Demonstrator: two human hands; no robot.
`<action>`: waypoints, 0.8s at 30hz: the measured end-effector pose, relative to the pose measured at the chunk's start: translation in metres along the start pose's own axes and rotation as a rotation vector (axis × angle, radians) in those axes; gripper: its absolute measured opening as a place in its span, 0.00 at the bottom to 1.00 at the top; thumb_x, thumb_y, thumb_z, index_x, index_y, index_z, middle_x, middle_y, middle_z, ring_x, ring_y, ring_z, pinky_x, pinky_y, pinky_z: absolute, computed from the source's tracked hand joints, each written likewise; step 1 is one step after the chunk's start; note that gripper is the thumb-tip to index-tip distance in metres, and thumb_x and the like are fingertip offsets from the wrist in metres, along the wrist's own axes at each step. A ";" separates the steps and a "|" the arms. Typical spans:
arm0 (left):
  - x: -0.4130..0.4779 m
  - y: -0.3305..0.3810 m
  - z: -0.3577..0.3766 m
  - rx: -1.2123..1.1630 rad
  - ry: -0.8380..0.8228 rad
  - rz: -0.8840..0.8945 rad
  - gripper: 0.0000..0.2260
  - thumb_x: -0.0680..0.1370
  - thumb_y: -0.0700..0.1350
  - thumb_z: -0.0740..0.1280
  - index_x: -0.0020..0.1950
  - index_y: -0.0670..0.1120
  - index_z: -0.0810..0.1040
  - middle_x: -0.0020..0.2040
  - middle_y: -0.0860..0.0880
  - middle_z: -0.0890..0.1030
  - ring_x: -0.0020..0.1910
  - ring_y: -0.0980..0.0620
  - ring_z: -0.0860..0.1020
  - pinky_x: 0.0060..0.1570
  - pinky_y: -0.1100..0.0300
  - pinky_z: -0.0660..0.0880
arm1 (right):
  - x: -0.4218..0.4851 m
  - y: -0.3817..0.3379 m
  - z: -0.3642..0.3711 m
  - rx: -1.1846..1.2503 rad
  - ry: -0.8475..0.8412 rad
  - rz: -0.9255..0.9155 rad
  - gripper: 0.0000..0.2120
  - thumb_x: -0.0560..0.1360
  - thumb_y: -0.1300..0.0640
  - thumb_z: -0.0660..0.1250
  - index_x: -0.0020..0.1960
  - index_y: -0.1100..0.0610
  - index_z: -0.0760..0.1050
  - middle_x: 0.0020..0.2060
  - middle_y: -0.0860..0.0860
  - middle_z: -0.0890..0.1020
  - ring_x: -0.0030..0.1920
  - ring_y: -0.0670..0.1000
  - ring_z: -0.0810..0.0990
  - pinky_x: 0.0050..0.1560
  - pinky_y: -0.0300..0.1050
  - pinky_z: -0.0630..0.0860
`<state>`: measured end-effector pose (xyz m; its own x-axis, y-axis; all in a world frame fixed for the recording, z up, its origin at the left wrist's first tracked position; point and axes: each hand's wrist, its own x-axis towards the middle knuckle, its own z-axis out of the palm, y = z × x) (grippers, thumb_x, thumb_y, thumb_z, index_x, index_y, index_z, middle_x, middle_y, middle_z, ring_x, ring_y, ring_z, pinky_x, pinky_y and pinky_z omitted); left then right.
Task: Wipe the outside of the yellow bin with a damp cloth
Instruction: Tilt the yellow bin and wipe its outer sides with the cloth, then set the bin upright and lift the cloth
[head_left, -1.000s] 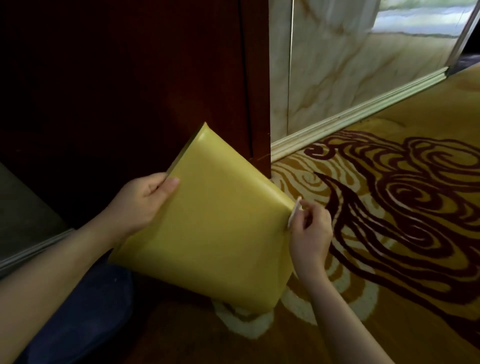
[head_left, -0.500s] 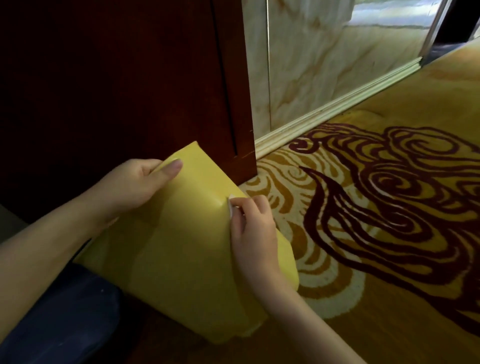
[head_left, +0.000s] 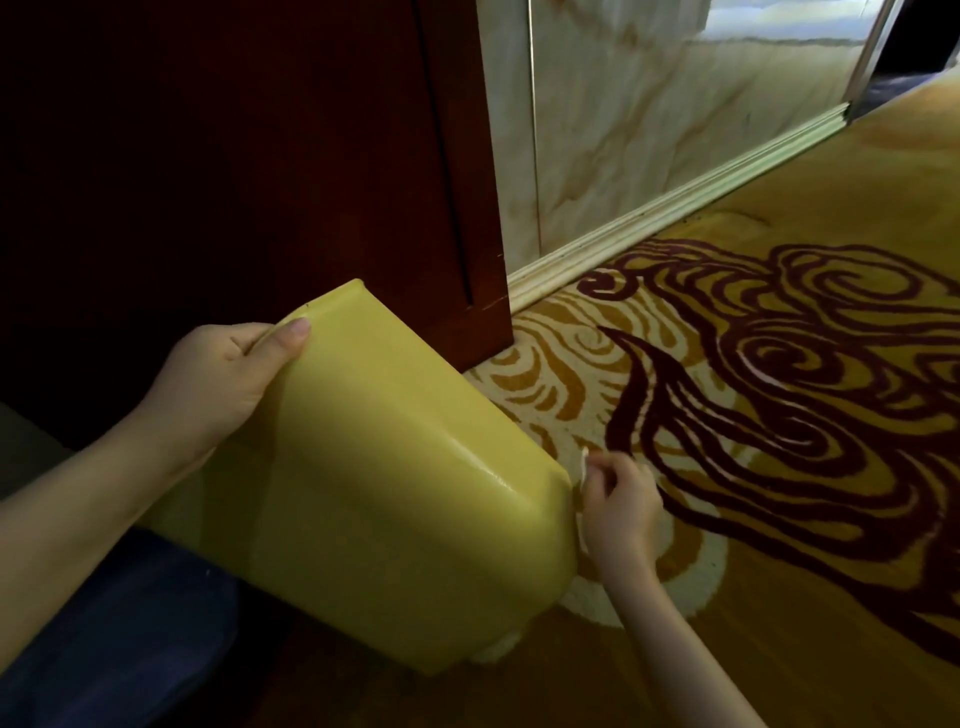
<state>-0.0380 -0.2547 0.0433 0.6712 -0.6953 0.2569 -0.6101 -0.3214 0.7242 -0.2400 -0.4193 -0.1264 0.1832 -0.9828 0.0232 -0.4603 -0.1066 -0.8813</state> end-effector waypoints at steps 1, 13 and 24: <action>0.000 0.001 0.001 0.009 0.004 0.000 0.08 0.76 0.55 0.59 0.42 0.56 0.77 0.40 0.52 0.81 0.39 0.57 0.78 0.35 0.63 0.69 | -0.003 -0.017 -0.001 0.052 0.042 -0.084 0.08 0.77 0.60 0.61 0.53 0.57 0.77 0.48 0.49 0.76 0.43 0.43 0.73 0.41 0.32 0.70; 0.011 0.018 0.021 0.328 0.017 0.214 0.19 0.79 0.50 0.58 0.30 0.45 0.72 0.22 0.51 0.68 0.19 0.56 0.67 0.21 0.65 0.63 | -0.045 -0.028 0.051 0.009 -0.149 -0.291 0.08 0.78 0.59 0.60 0.56 0.56 0.74 0.49 0.48 0.75 0.47 0.45 0.74 0.46 0.36 0.73; 0.025 0.012 0.111 0.698 0.063 0.082 0.20 0.80 0.51 0.53 0.28 0.50 0.62 0.24 0.54 0.67 0.20 0.59 0.65 0.21 0.66 0.60 | 0.007 -0.017 0.046 0.309 -0.305 0.350 0.03 0.76 0.58 0.64 0.47 0.54 0.77 0.42 0.52 0.82 0.42 0.51 0.81 0.45 0.50 0.81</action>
<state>-0.0748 -0.3476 -0.0130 0.6218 -0.7030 0.3453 -0.7730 -0.6217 0.1265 -0.1907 -0.4173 -0.1326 0.3290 -0.8587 -0.3929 -0.2708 0.3128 -0.9104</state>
